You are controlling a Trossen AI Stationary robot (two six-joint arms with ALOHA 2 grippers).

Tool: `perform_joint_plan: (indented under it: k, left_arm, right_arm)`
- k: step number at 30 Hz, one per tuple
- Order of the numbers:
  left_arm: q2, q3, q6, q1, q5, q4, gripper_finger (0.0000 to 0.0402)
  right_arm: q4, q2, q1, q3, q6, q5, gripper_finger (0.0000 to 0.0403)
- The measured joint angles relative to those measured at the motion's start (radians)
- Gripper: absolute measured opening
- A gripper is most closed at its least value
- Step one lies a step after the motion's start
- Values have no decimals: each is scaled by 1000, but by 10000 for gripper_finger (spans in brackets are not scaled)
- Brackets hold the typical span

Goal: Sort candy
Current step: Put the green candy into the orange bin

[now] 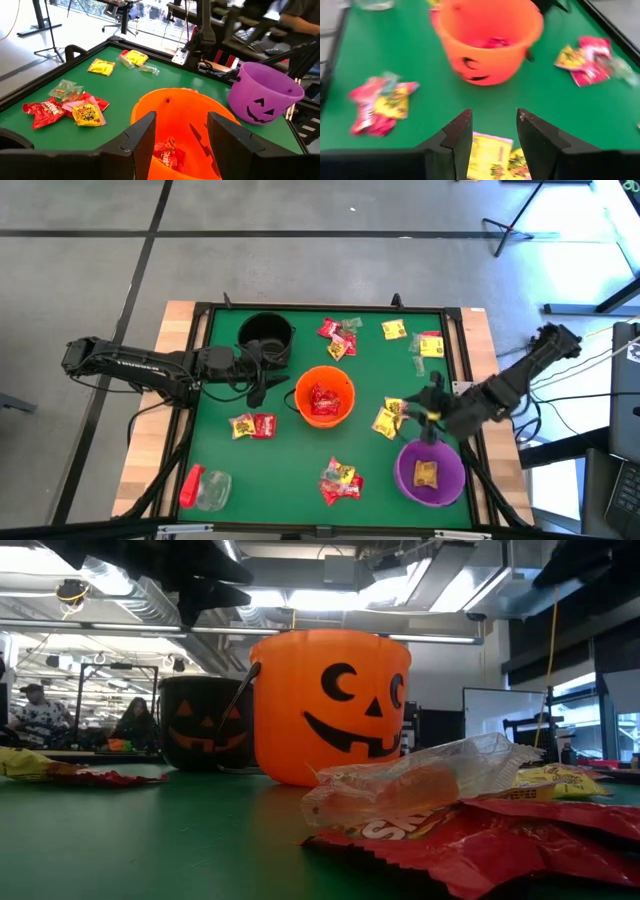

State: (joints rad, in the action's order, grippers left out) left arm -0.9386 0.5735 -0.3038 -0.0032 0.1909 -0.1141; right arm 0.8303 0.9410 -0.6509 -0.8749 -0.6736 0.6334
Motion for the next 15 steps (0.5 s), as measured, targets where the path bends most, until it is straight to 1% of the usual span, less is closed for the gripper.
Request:
perform_joint_plan:
  k: [2,4,9,12,15]
  left_arm:
    - [0,0,-1,0,0,-11,167]
    - [0,0,-2,0,0,-17,167]
    - [0,0,-9,-14,-1,-44,167]
    - [-3,0,-9,-33,1,-64,167]
    - [-5,0,-9,-53,4,-71,167]
  right_arm:
    - [14,-33,67,22,-13,-12,152]
    - [34,-58,140,33,-20,-48,152]
    - [68,-62,307,35,6,-140,152]
    - [67,-45,375,35,53,-191,152]
    - [70,-16,415,35,79,-212,152]
